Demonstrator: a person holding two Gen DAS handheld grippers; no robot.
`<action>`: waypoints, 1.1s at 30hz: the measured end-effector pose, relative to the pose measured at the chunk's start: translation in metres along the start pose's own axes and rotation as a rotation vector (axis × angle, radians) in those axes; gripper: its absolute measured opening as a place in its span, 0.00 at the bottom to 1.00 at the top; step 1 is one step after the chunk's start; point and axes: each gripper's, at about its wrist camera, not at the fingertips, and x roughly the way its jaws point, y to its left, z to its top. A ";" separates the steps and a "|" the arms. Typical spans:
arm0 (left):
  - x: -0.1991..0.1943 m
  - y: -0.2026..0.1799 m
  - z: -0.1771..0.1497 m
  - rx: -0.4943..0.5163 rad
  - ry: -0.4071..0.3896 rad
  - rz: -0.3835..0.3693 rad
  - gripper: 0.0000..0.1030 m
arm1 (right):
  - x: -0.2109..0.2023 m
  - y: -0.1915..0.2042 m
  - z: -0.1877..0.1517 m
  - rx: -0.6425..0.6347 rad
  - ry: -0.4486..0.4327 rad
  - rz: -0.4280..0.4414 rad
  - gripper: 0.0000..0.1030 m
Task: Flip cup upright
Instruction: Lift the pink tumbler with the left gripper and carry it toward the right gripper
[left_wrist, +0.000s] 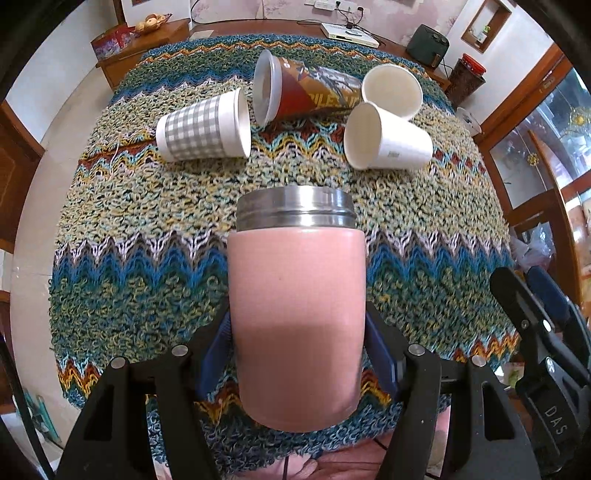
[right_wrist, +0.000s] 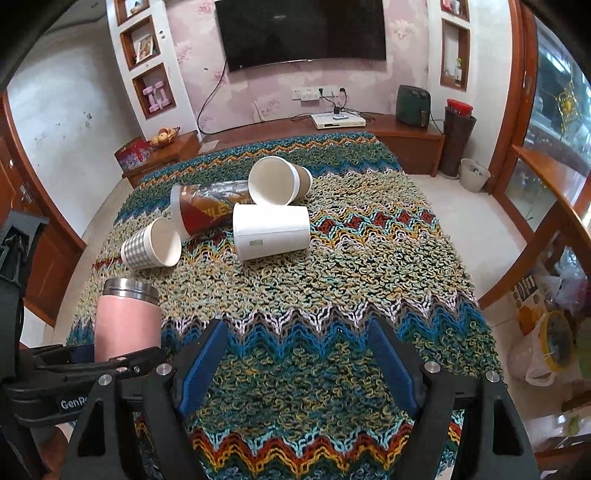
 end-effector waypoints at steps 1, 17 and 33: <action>0.001 0.000 -0.002 0.003 0.003 0.002 0.68 | 0.000 0.001 -0.002 -0.003 0.002 0.000 0.77; 0.033 -0.011 -0.020 -0.021 0.087 -0.051 0.68 | 0.008 -0.005 -0.015 0.034 0.056 0.030 0.77; 0.053 -0.015 -0.017 -0.055 0.139 -0.069 0.68 | 0.021 -0.002 -0.014 0.034 0.094 0.054 0.77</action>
